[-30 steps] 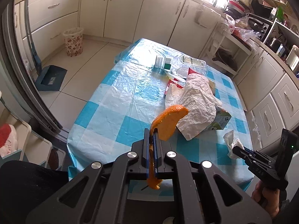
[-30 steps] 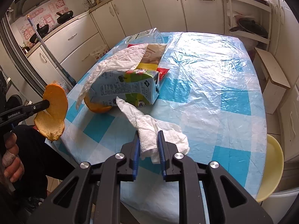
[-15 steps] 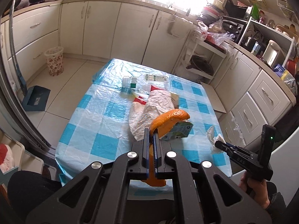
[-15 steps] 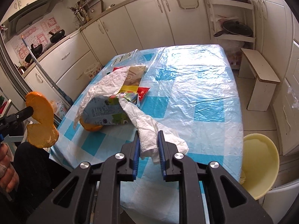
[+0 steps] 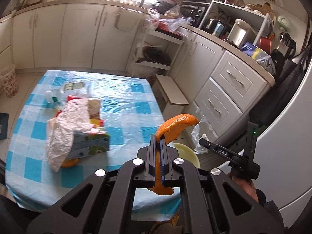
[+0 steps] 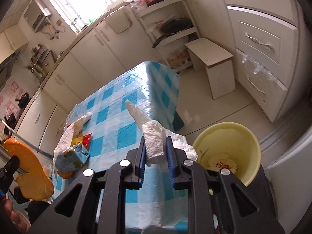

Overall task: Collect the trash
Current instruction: 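Carry the peel with the left gripper and the tissue with the right gripper into the yellow bucket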

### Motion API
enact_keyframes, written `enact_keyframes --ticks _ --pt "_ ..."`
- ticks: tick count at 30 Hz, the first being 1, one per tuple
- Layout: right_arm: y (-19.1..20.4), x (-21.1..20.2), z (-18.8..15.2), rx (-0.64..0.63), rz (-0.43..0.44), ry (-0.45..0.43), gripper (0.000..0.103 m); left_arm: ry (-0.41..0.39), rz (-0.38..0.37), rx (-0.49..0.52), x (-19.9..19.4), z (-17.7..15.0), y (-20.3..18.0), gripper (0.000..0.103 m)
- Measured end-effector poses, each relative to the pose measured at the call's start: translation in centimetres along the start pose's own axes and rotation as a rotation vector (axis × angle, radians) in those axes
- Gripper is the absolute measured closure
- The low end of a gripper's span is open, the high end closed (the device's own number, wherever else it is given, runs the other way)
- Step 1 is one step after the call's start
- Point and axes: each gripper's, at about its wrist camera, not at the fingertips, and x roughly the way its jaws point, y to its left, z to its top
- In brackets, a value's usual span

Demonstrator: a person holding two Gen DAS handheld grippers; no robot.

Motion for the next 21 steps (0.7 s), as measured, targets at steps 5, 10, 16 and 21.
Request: enact_keyframes --ticks 5,10,16,21 --pt "-3.6 0.2 0.7 0.141 -0.006 0.016 0.081 0.064 -0.071 0.024 5.1 0.4 -4.4 0.099" --pt "-6.0 1.3 1.5 0.242 -0.006 0.044 0.08 0.129 -0.107 0.025 10.7 0.5 -7.8 0.099" --pt "-10.4 2.1 1.7 0.4 -0.007 0.066 0.063 0.219 -0.092 0.013 18.1 -0.3 -10.4 0.099" --pt "-11.3 0.4 2.0 0.425 0.001 -0.003 0.055 0.31 -0.064 -0.011 23.4 -1.9 -11.3 0.099"
